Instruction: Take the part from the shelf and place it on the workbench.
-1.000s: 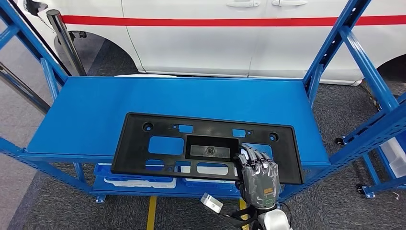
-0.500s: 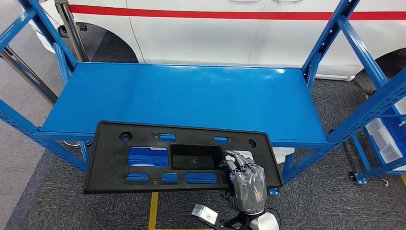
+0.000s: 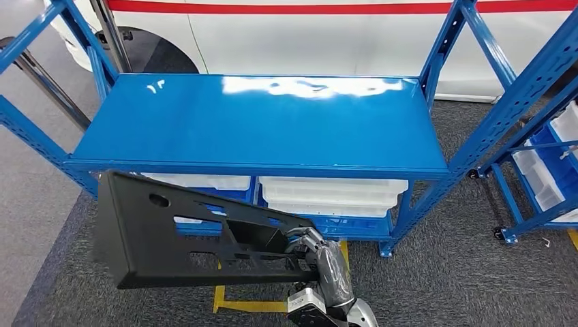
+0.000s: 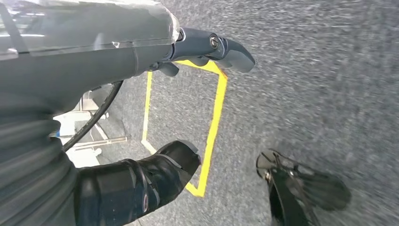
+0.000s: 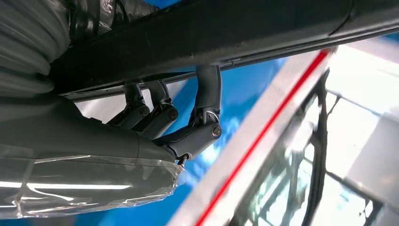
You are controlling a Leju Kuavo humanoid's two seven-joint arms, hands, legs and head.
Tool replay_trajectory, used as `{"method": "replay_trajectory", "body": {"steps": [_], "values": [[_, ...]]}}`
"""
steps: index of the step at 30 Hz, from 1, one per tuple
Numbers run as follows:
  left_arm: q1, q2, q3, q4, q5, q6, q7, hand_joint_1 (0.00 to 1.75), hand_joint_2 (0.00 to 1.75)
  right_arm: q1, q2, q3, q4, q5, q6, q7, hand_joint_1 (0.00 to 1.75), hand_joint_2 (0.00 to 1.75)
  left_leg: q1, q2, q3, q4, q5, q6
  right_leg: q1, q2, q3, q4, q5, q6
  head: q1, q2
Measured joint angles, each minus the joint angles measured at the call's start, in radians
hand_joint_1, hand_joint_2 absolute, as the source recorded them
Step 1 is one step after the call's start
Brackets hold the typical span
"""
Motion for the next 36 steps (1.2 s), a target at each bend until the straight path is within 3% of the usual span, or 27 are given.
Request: {"method": "replay_trajectory", "body": {"steps": [1, 3, 5, 6, 7, 10, 11, 12, 13, 15, 17, 18, 20, 21, 22, 23, 25, 26, 27, 28, 30, 31, 33, 34, 36], "values": [[-0.001, 0.001, 0.0, 0.0, -0.001, 0.0, -0.001, 0.0, 1.75, -0.001, -0.001, 0.002, 0.0, -0.051, 0.053, -0.015, 1.75, 1.75, -0.001, -0.002, 0.055, -0.079, -0.007, 0.003, 0.0, 0.0, -0.015, 0.01, 0.007, 0.005, 0.0, 0.0], [-0.003, 0.002, 0.0, 0.0, -0.003, -0.001, -0.003, 0.0, 1.75, -0.002, -0.001, 0.005, 0.002, -0.162, 0.176, -0.046, 1.75, 1.75, -0.006, -0.006, 0.115, -0.177, -0.038, 0.013, 0.002, 0.0, -0.026, 0.019, 0.023, 0.016, 0.001, 0.0], [-0.003, 0.003, 0.0, 0.0, -0.008, -0.001, -0.003, 0.0, 1.75, -0.003, -0.002, 0.011, 0.005, -0.277, 0.318, -0.07, 1.75, 1.75, -0.007, -0.005, 0.112, -0.188, -0.032, 0.027, 0.003, 0.0, -0.029, 0.018, 0.039, 0.026, 0.002, 0.0], [-0.004, 0.003, -0.001, 0.0, -0.01, -0.001, -0.003, 0.0, 1.75, -0.003, -0.003, 0.013, 0.008, -0.33, 0.386, -0.08, 1.75, 1.75, -0.006, -0.002, 0.105, -0.188, -0.022, 0.035, 0.002, 0.003, -0.033, 0.023, 0.03, 0.031, 0.002, 0.0], [-0.006, 0.004, -0.001, 0.0, -0.013, -0.001, -0.002, 0.0, 1.75, -0.001, -0.003, 0.015, 0.01, -0.379, 0.452, -0.09, 1.75, 1.75, -0.005, 0.001, 0.094, -0.189, -0.01, 0.044, 0.0, 0.005, -0.041, 0.042, 0.0, 0.035, 0.002, 0.0], [-0.008, 0.005, -0.001, 0.0, -0.019, -0.001, 0.002, 0.0, 1.75, 0.003, -0.006, 0.017, 0.018, -0.462, 0.566, -0.114, 1.75, 1.75, -0.007, 0.006, 0.047, -0.189, 0.03, 0.06, -0.004, 0.008, -0.075, 0.196, -0.156, 0.043, 0.002, 0.0], [-0.009, 0.005, -0.002, 0.0, -0.019, -0.002, 0.003, 0.0, 1.75, 0.003, -0.007, 0.017, 0.02, -0.473, 0.58, -0.117, 1.75, 1.75, -0.008, 0.007, 0.03, -0.187, 0.044, 0.061, -0.005, 0.008, -0.081, 0.253, -0.179, 0.045, 0.002, 0.0], [-0.008, 0.005, -0.002, 0.0, -0.02, -0.002, 0.004, 0.0, 1.75, 0.003, -0.008, 0.017, 0.022, -0.48, 0.589, -0.118, 1.75, 1.75, -0.01, 0.008, 0.011, -0.185, 0.057, 0.06, -0.005, 0.008, -0.076, 0.291, -0.176, 0.045, 0.002, 0.0], [-0.009, 0.005, -0.002, 0.0, -0.02, -0.002, 0.005, 0.0, 1.75, 0.003, -0.01, 0.017, 0.024, -0.486, 0.596, -0.119, 1.75, 1.75, -0.012, 0.008, -0.009, -0.182, 0.069, 0.059, -0.005, 0.008, -0.058, 0.3, -0.152, 0.043, 0.002, 0.0], [-0.009, 0.005, -0.002, 0.0, -0.02, -0.002, 0.006, 0.0, 1.75, 0.003, -0.011, 0.017, 0.026, -0.499, 0.618, -0.12, 1.75, 1.75, -0.014, 0.009, -0.045, -0.173, 0.091, 0.055, -0.004, 0.009, 0.032, 0.215, -0.104, 0.033, 0.002, 0.0], [-0.009, 0.005, -0.002, 0.0, -0.021, -0.002, 0.007, 0.0, 1.75, 0.002, -0.012, 0.017, 0.026, -0.513, 0.646, -0.124, 1.75, 1.75, -0.016, 0.008, -0.066, -0.166, 0.109, 0.048, 0.003, 0.01, 0.147, 0.06, -0.121, 0.022, 0.001, 0.0], [-0.009, 0.006, -0.003, 0.0, -0.022, -0.002, 0.008, 0.0, 1.75, 0.003, -0.012, 0.018, 0.025, -0.518, 0.656, -0.126, 1.75, 1.75, -0.015, 0.008, -0.069, -0.166, 0.118, 0.043, 0.006, 0.011, 0.181, 0.006, -0.137, 0.017, 0.001, 0.0], [-0.009, 0.006, -0.003, 0.0, -0.022, -0.003, 0.01, 0.0, 1.75, 0.004, -0.012, 0.018, 0.025, -0.522, 0.67, -0.13, 1.75, 1.75, -0.012, 0.007, -0.074, -0.172, 0.138, 0.03, 0.012, 0.011, 0.188, -0.03, -0.137, 0.009, 0.002, 0.0], [-0.009, 0.006, -0.003, 0.0, -0.023, -0.003, 0.012, 0.0, 1.75, 0.004, -0.012, 0.018, 0.025, -0.523, 0.674, -0.132, 1.75, 1.75, -0.009, 0.006, -0.078, -0.171, 0.135, 0.024, 0.012, 0.009, 0.178, -0.034, -0.124, 0.002, 0.002, 0.0], [-0.008, 0.006, -0.003, 0.0, -0.023, -0.004, 0.013, 0.0, 1.75, 0.005, -0.012, 0.018, 0.026, -0.523, 0.677, -0.134, 1.75, 1.75, -0.007, 0.005, -0.086, -0.158, 0.112, 0.018, 0.011, 0.007, 0.167, -0.037, -0.111, -0.008, 0.001, 0.0], [-0.006, 0.006, -0.003, 0.0, -0.023, -0.004, 0.014, 0.0, 1.75, 0.006, -0.012, 0.018, 0.026, -0.524, 0.679, -0.135, 1.75, 1.75, -0.006, 0.004, -0.096, -0.13, 0.069, 0.013, 0.008, 0.005, 0.153, -0.04, -0.096, -0.015, 0.001, 0.0], [-0.005, 0.006, -0.003, 0.0, -0.023, -0.004, 0.015, 0.0, 1.75, 0.007, -0.012, 0.018, 0.026, -0.525, 0.679, -0.136, 1.75, 1.75, -0.003, 0.003, -0.118, -0.023, -0.04, 0.004, 0.009, 0.004, 0.122, -0.038, -0.071, -0.023, 0.0, 0.0], [-0.005, 0.007, -0.003, 0.0, -0.023, -0.004, 0.014, 0.0, 1.75, 0.008, -0.012, 0.019, 0.026, -0.525, 0.68, -0.136, 1.75, 1.75, -0.003, 0.003, -0.125, 0.037, -0.07, 0.001, 0.009, 0.003, 0.105, -0.035, -0.058, -0.023, 0.0, 0.0], [-0.005, 0.007, -0.003, 0.0, -0.023, -0.004, 0.014, 0.0, 1.75, 0.009, -0.012, 0.019, 0.026, -0.526, 0.681, -0.137, 1.75, 1.75, -0.003, 0.003, -0.124, 0.084, -0.072, -0.002, 0.009, 0.002, 0.086, -0.031, -0.046, -0.022, 0.0, 0.0], [-0.006, 0.007, -0.003, 0.0, -0.023, -0.004, 0.015, 0.0, 1.75, 0.009, -0.012, 0.019, 0.027, -0.526, 0.684, -0.138, 1.75, 1.75, -0.002, 0.003, -0.111, 0.107, -0.05, -0.004, 0.009, 0.001, 0.065, -0.025, -0.034, -0.02, 0.0, 0.0], [-0.006, 0.007, -0.003, 0.0, -0.023, -0.004, 0.015, 0.0, 1.75, 0.009, -0.012, 0.019, 0.026, -0.528, 0.693, -0.142, 1.75, 1.75, -0.001, 0.003, -0.041, 0.053, 0.012, -0.006, 0.007, 0.0, 0.025, -0.008, -0.015, -0.014, 0.0, 0.0], [-0.007, 0.007, -0.004, 0.0, -0.023, -0.004, 0.016, 0.0, 1.75, 0.01, -0.012, 0.019, 0.026, -0.528, 0.696, -0.143, 1.75, 1.75, -0.002, 0.002, 0.016, -0.018, 0.014, -0.006, 0.007, 0.001, 0.008, 0.002, -0.008, -0.01, 0.0, 0.0], [-0.009, 0.009, -0.004, 0.0, -0.022, -0.005, 0.016, 0.0, 1.75, 0.01, -0.012, 0.019, 0.024, -0.53, 0.701, -0.147, 1.75, 1.75, -0.005, 0.0, 0.108, -0.154, -0.02, 0.003, 0.009, 0.0, -0.012, 0.017, 0.006, 0.001, 0.0, 0.0], [-0.01, 0.01, -0.004, 0.0, -0.022, -0.006, 0.016, 0.0, 1.75, 0.011, -0.012, 0.019, 0.023, -0.533, 0.704, -0.15, 1.75, 1.75, -0.008, -0.001, 0.128, -0.191, -0.037, 0.009, 0.01, -0.001, -0.016, 0.019, 0.015, 0.006, 0.0, 0.0], [-0.01, 0.012, -0.004, 0.0, -0.021, -0.01, 0.016, 0.0, 1.75, 0.011, -0.012, 0.019, 0.02, -0.544, 0.711, -0.157, 1.75, 1.75, -0.007, 0.002, 0.117, -0.199, -0.028, 0.025, 0.01, -0.001, -0.023, 0.019, 0.028, 0.016, 0.001, 0.0]]}}
